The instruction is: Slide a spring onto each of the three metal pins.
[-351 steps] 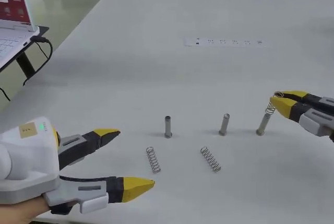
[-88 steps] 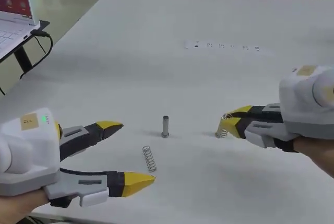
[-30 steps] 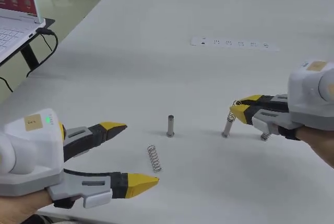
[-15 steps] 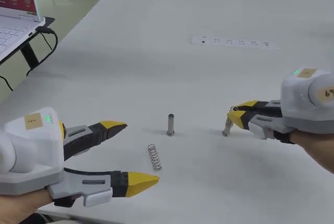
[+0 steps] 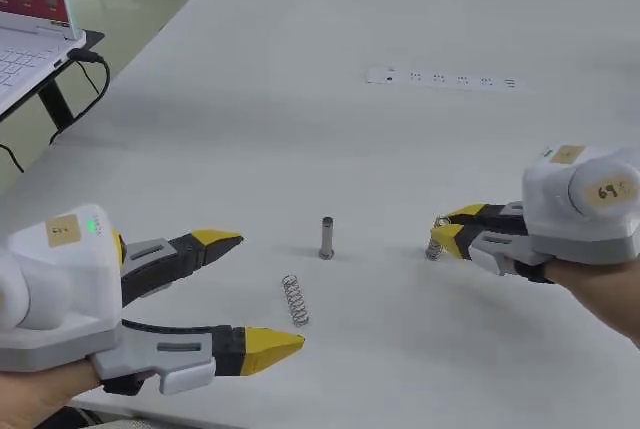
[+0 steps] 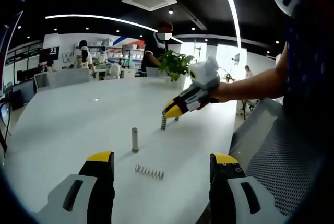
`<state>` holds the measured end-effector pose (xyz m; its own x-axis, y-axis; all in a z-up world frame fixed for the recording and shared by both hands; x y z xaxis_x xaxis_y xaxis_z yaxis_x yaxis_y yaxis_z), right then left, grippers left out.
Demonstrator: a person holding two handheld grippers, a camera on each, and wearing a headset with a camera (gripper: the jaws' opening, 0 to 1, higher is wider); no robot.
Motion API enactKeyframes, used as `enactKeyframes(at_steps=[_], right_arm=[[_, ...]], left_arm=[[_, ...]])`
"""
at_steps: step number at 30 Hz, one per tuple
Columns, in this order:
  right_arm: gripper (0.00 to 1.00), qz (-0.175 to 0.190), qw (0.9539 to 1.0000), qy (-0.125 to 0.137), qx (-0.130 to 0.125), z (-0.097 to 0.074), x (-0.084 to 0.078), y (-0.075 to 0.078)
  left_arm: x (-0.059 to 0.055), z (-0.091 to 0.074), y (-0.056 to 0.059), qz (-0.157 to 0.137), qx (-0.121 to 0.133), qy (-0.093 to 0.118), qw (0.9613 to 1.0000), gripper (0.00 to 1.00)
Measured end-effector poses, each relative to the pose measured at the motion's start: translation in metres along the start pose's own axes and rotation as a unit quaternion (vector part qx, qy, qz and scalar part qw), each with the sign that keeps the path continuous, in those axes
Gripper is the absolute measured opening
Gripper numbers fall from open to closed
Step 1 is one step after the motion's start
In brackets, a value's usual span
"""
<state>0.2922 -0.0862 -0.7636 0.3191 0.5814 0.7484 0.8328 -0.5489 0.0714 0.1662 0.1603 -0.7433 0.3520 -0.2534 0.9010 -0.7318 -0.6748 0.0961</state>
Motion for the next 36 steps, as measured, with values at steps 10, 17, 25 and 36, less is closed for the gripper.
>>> enactKeyframes(at_steps=[10, 17, 25, 36], right_arm=[[0.08, 0.005, 0.9999, -0.009, 0.003, 0.001, -0.002, 0.002], [0.09, 0.002, 0.9997, -0.025, 0.002, 0.002, -0.005, 0.001], [0.13, 0.011, 0.9989, -0.045, -0.005, -0.002, -0.009, 0.000], [0.13, -0.008, 0.9955, -0.092, -0.024, -0.014, -0.017, -0.006]], left_arm=[[0.000, 0.001, -0.001, 0.000, 0.000, -0.001, 1.0000, 0.71], [0.000, 0.001, -0.001, 0.000, 0.000, -0.001, 1.0000, 0.71], [0.001, 0.000, -0.001, 0.001, 0.000, 0.002, 1.0000, 0.71], [0.002, -0.001, 0.000, 0.001, -0.001, 0.008, 1.0000, 0.71]])
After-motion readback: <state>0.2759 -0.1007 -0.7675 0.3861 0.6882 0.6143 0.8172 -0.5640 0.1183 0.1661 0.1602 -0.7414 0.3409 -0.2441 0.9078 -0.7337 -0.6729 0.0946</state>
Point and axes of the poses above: the centre of the closed fingertips' face, and the gripper's own axes: z roughly forward along the fingers, y roughly to its right, x roughly out of its top, the point moved 8 cm from there along -z, roughly backward along the fingers, and after that the axes turned 7 degrees about -y, right-handed, at the moved point
